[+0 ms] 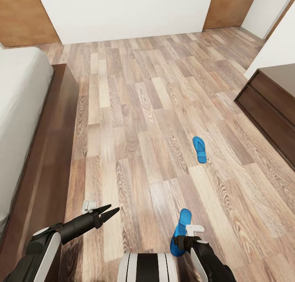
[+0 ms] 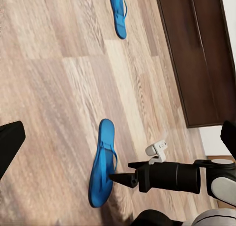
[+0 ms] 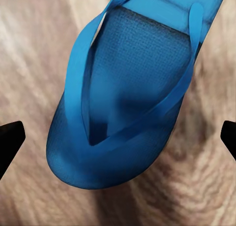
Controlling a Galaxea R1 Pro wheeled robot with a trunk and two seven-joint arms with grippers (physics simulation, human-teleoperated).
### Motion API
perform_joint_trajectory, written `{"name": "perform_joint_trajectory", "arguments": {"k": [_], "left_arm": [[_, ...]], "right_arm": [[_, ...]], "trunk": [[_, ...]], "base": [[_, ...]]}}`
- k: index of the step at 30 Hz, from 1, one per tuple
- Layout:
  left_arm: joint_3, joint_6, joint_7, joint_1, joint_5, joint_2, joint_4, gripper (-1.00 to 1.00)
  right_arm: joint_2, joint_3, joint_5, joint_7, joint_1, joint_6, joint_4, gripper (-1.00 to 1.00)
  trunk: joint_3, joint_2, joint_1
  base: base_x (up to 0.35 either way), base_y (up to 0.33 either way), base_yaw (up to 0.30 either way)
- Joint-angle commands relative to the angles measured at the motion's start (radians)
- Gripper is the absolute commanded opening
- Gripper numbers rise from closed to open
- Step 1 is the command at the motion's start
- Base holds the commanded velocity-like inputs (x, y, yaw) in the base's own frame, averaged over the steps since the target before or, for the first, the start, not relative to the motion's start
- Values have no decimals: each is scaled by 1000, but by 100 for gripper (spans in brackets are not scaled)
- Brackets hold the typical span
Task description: In the bedroom, move the book from the bed onto either nightstand, and place the two sandals side by side next to the bed.
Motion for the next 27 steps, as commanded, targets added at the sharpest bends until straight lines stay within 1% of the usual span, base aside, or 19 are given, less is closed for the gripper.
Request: {"name": "perform_joint_trajectory", "arguments": {"k": [1,20,27], "left_arm": [[1,8,-1,0,5,0,0,100],[2,8,0,0,6,0,0,100],[2,6,2,0,5,0,0,100]], "right_arm": [[1,-2,0,-2,0,5,-2,100],[1,-2,0,-2,0,5,-2,100],[1,-2,-1,-2,0,5,-2,100]], "trunk": [[-1,0,0],[-1,0,0],[-1,0,0]], "base": [[0,0,0],[0,0,0],[110,0,0]]}}
